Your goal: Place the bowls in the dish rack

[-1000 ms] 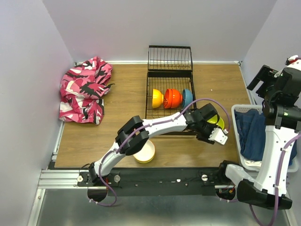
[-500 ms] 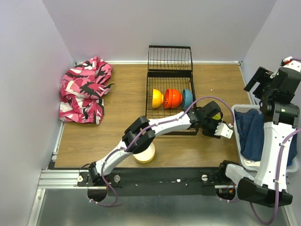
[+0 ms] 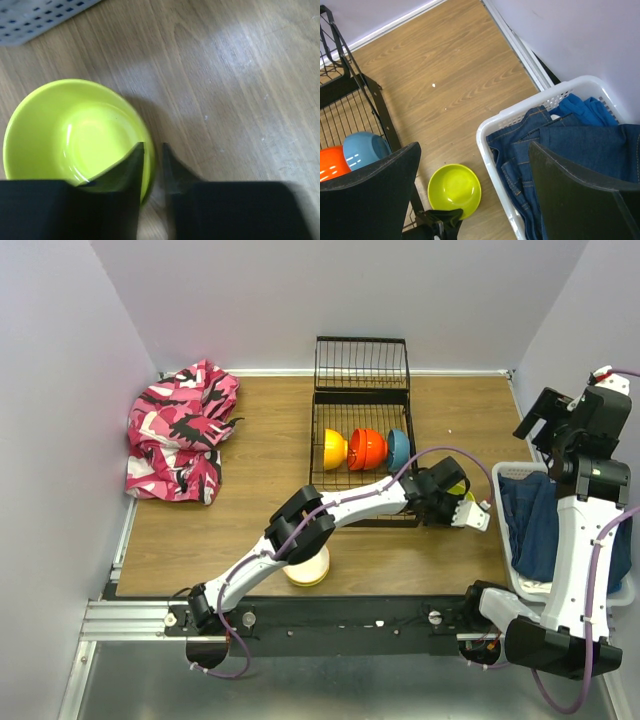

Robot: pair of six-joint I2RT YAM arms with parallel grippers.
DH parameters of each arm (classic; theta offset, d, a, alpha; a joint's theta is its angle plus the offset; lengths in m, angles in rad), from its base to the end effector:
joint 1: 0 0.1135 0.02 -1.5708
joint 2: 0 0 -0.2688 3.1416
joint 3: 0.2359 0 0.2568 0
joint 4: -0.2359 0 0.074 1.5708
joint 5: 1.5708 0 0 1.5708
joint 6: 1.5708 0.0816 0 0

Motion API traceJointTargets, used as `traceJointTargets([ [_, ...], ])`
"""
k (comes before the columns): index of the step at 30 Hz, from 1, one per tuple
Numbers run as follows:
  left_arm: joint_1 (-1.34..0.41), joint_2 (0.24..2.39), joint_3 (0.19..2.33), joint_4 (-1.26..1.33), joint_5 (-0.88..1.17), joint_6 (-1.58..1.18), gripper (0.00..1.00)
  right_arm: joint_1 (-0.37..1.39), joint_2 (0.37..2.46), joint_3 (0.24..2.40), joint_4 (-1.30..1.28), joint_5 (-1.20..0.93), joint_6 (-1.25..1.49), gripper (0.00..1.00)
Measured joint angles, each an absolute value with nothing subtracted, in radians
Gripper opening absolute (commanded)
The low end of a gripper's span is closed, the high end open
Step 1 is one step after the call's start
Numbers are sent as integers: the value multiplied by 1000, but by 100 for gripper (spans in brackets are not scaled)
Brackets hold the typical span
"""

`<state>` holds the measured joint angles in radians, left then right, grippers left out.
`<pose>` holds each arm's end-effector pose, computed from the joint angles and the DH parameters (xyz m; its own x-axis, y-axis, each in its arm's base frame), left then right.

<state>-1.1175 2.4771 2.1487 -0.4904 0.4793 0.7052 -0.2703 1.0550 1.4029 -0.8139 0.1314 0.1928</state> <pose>0.2234 -0.5445 0.1486 0.3629 0.5683 -0.7385 0.9198 -0.3453 0.1863 0.2285 -0.0744 0.4193 -0.3526 0.2948 -0.8881 0.4535 0.8840 0.1134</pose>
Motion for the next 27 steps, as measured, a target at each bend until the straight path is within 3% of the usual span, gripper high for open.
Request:
traceJointTargets([
  [9, -1118, 2471, 2165, -516, 472, 641, 1, -270, 1055, 1392, -810, 103, 212, 96],
  [18, -1105, 2321, 2115, -544, 450, 580, 0, -271, 1044, 1388, -808, 73, 233, 95],
  [27, -965, 1890, 1755, -248, 529, 17, 0, -271, 986, 1316, -801, 39, 261, 93],
])
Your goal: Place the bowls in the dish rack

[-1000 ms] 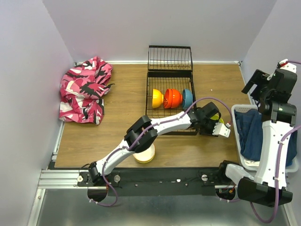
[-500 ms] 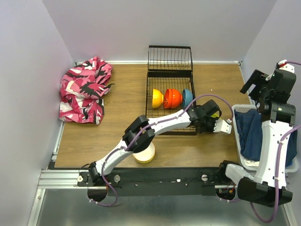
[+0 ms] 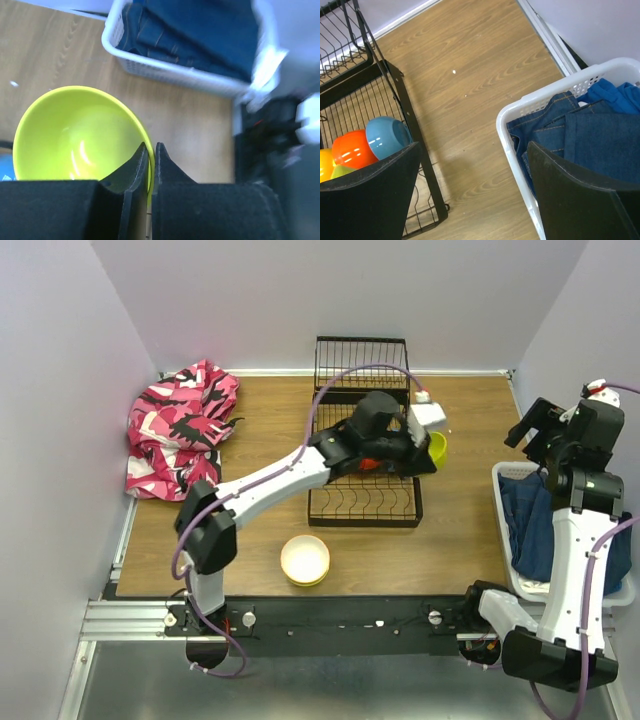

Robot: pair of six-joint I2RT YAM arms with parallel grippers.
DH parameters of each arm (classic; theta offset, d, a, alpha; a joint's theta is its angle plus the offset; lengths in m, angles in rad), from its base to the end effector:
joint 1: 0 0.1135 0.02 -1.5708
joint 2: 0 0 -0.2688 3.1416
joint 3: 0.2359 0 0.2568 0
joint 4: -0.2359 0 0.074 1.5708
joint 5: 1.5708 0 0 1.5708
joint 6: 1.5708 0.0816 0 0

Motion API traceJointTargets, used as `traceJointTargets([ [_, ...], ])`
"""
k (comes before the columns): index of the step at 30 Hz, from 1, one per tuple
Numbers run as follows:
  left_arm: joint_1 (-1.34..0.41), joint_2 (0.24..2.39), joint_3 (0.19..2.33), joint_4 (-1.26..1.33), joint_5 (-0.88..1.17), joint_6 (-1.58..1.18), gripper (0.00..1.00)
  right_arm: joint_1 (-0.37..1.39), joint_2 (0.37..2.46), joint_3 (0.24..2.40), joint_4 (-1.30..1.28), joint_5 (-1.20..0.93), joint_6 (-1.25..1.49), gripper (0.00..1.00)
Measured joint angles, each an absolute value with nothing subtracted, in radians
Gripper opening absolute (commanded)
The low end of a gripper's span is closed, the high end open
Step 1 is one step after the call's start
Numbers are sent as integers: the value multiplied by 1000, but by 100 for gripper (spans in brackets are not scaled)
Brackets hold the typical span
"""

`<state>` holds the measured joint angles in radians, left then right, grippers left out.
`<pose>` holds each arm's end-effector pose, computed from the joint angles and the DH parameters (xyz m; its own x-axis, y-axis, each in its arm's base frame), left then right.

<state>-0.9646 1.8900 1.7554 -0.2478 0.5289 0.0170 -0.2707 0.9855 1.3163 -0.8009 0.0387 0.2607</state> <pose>0.2475 -0.4293 0.3408 -0.1960 0.3084 -0.9308 0.9797 0.1019 -0.1725 0.2177 -0.0637 0.4050 -0.3443 0.3629 -0.8659 0.4028 0.8902 0.2129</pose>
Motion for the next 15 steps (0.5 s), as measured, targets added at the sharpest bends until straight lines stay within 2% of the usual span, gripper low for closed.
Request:
traceJointTargets([
  [4, -896, 1786, 1519, 44, 592, -350, 0, -271, 989, 1290, -791, 36, 260, 93],
  [9, -866, 1780, 1237, 386, 620, -682, 0, -276, 1030, 1279, -787, 40, 225, 92],
  [15, -856, 1794, 1085, 665, 584, -958, 0, -277, 1084, 1279, -788, 51, 180, 92],
])
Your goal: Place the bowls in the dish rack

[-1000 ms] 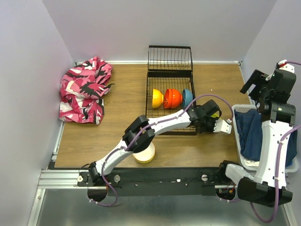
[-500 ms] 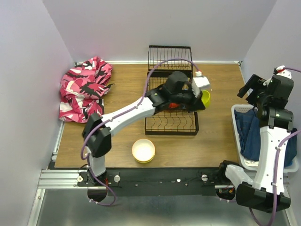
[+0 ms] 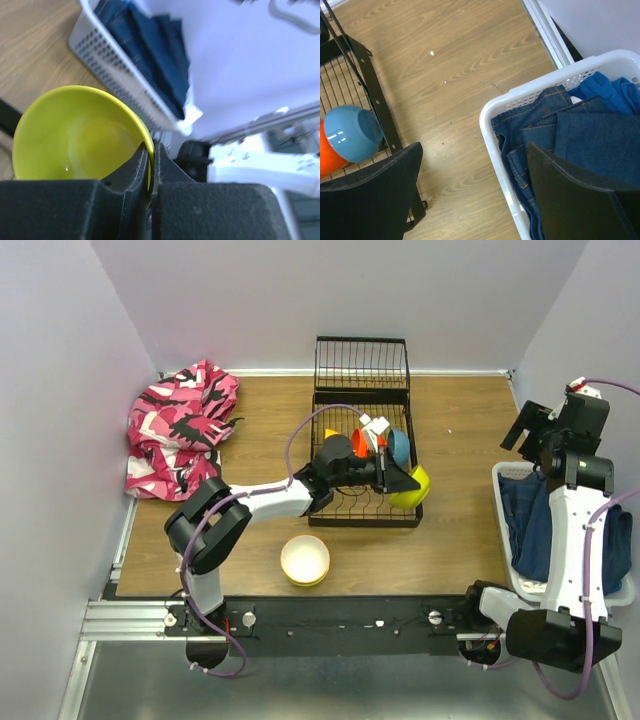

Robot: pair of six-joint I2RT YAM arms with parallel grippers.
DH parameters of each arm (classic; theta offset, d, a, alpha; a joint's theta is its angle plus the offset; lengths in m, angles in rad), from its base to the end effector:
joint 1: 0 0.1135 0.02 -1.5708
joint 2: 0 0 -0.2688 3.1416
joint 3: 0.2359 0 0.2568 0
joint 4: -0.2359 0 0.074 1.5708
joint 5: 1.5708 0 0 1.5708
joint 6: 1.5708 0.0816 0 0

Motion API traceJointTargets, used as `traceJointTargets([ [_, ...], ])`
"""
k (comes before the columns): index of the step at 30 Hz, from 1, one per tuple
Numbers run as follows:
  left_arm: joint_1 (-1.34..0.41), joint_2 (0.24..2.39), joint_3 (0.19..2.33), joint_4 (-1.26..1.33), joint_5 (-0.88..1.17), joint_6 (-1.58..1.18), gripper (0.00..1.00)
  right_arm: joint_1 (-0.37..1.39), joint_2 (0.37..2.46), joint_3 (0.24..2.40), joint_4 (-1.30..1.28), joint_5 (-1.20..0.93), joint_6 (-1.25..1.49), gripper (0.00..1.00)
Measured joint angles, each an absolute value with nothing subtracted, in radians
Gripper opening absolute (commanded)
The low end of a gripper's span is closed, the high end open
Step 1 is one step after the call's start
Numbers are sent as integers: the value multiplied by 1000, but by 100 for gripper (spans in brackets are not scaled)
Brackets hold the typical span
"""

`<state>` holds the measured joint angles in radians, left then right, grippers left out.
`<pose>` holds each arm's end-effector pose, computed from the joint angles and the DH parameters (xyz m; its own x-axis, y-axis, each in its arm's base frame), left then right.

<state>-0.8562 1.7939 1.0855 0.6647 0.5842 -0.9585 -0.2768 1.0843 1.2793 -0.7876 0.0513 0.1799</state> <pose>0.2609 -0.3695 0.2526 -0.8276 -0.0878 -0.5545 0.5462 0.1020 -0.8314 0.2457 -0.0742 0.3715 -0.4724 0.3200 -0.8212 0.4049 0.9064 0.1202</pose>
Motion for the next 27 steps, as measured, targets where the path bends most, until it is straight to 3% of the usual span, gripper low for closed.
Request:
traceJointTargets([
  [8, -815, 1807, 1050, 782, 487, -1172, 0, -277, 1098, 1261, -785, 57, 155, 92],
  [27, -796, 1879, 1031, 550, 303, -1479, 0, -290, 1113, 1212, -770, 58, 143, 92],
])
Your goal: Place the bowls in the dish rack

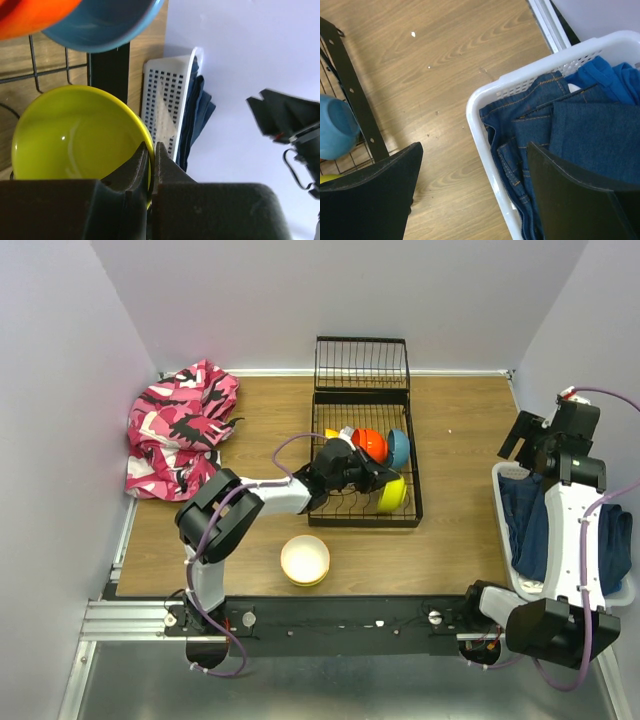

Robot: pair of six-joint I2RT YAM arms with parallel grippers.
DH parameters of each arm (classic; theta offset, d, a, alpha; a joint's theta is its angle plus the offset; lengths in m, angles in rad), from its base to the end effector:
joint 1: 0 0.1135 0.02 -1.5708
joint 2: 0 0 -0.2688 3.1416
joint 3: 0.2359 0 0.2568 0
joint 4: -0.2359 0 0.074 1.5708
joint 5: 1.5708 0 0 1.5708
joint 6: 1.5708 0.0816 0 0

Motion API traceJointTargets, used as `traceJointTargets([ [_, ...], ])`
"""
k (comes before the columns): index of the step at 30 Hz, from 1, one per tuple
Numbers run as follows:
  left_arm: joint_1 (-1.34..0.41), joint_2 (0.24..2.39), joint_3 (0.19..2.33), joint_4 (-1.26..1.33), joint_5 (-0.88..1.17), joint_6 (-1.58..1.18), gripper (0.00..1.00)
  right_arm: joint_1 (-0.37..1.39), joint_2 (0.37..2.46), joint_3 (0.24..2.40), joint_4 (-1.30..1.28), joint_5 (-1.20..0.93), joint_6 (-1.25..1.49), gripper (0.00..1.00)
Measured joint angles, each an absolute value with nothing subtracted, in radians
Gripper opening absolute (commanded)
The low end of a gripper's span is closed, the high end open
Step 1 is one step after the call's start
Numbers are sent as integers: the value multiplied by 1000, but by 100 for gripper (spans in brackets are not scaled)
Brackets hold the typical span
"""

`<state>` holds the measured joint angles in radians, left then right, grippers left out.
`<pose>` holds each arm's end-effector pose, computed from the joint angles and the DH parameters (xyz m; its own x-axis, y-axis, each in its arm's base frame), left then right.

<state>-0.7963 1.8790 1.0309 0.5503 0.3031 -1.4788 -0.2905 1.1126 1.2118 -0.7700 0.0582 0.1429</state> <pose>0.3021 -0.3436 0.1775 -0.8969 -0.4423 -0.0006 -0.1233 0.2514 -0.9600 0.2529 -0.0806 0.3424 -0.5425 0.3106 -0.7805 0.4111 0.9084 0.0758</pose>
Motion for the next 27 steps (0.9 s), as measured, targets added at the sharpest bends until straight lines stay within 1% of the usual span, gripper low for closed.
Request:
traceJointTargets([
  [12, -801, 1951, 1105, 513, 279, -1624, 0, -299, 1112, 1168, -768, 58, 138, 92],
  [18, -800, 1953, 1127, 468, 271, -1665, 0, -302, 1120, 1165, -767, 57, 138, 92],
  [19, -800, 1954, 1132, 462, 272, -1666, 4, -302, 1125, 1165, -767, 57, 138, 92],
  [20, -800, 1954, 1134, 458, 272, -1666, 12, -302, 1129, 1165, -767, 57, 138, 92],
  [21, -800, 1954, 1135, 454, 272, -1666, 27, -302, 1133, 1165, -766, 57, 138, 92],
  [23, -800, 1954, 1137, 447, 272, -1662, 35, -302, 1140, 1165, -764, 57, 138, 92],
  [24, -800, 1953, 1137, 442, 272, -1657, 41, -302, 1143, 1165, -764, 57, 138, 92],
  [26, -801, 1949, 1136, 415, 273, -1638, 46, -302, 1145, 1165, -763, 55, 139, 92],
  [27, -802, 1949, 1136, 406, 273, -1630, 51, -302, 1145, 1165, -762, 53, 139, 92],
])
